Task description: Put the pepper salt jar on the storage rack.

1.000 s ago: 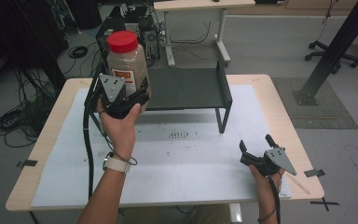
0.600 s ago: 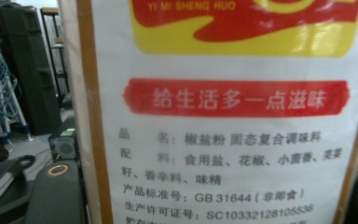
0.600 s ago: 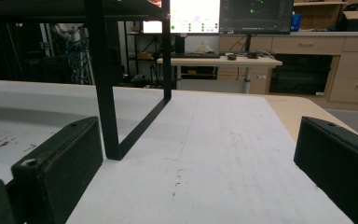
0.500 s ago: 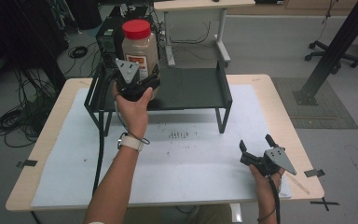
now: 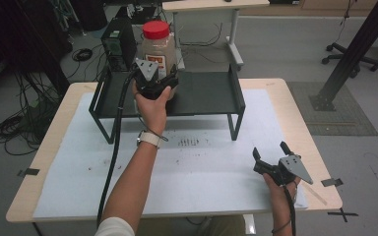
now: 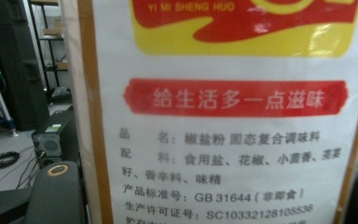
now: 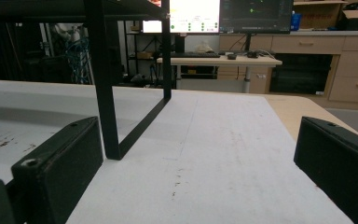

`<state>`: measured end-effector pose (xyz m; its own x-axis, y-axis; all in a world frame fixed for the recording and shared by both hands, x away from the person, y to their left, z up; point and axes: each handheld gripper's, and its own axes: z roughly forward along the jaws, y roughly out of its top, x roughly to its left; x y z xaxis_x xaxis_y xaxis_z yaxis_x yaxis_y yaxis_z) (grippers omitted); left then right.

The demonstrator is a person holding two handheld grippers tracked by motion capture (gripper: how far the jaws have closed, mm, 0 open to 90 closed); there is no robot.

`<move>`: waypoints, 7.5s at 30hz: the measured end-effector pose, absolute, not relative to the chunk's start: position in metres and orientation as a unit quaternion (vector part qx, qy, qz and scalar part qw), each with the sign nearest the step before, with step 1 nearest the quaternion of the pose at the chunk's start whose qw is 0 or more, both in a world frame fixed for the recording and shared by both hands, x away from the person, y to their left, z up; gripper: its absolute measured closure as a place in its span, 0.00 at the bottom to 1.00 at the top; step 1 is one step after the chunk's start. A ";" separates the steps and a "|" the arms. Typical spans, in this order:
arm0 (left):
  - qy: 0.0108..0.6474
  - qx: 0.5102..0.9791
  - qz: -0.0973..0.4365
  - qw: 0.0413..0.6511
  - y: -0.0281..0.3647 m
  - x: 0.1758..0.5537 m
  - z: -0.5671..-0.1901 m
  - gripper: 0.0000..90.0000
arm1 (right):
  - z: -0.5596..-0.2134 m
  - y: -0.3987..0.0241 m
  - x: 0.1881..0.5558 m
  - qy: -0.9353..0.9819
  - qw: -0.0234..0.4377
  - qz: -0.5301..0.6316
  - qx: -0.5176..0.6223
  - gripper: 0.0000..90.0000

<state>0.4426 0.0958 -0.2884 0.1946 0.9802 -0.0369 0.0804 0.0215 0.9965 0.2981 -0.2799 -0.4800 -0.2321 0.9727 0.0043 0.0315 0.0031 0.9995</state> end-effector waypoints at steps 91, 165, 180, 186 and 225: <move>0.441 0.564 0.448 0.535 0.091 0.448 -0.308 0.02 | -0.480 -0.279 0.298 0.566 0.431 0.544 0.445 0.02; 0.438 0.555 0.454 0.543 0.129 0.357 -0.307 0.01 | -0.480 -0.279 0.298 0.567 0.431 0.542 0.445 0.01; 0.451 0.549 0.456 0.536 0.156 0.337 -0.321 0.01 | -0.480 -0.279 0.298 0.567 0.433 0.542 0.445 0.01; 0.450 0.547 0.459 0.536 0.167 0.331 -0.323 0.01 | -0.480 -0.279 0.298 0.568 0.433 0.541 0.445 0.02; 0.477 0.513 0.496 0.513 0.256 0.286 -0.403 0.01 | -0.480 -0.278 0.298 0.570 0.434 0.540 0.441 0.01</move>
<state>0.2863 0.2561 -0.4030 0.0531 0.9984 0.0202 -0.0196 -0.0192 0.9996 0.2981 -0.2782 -0.4798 -0.2341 0.9720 -0.0186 0.0339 0.0273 0.9991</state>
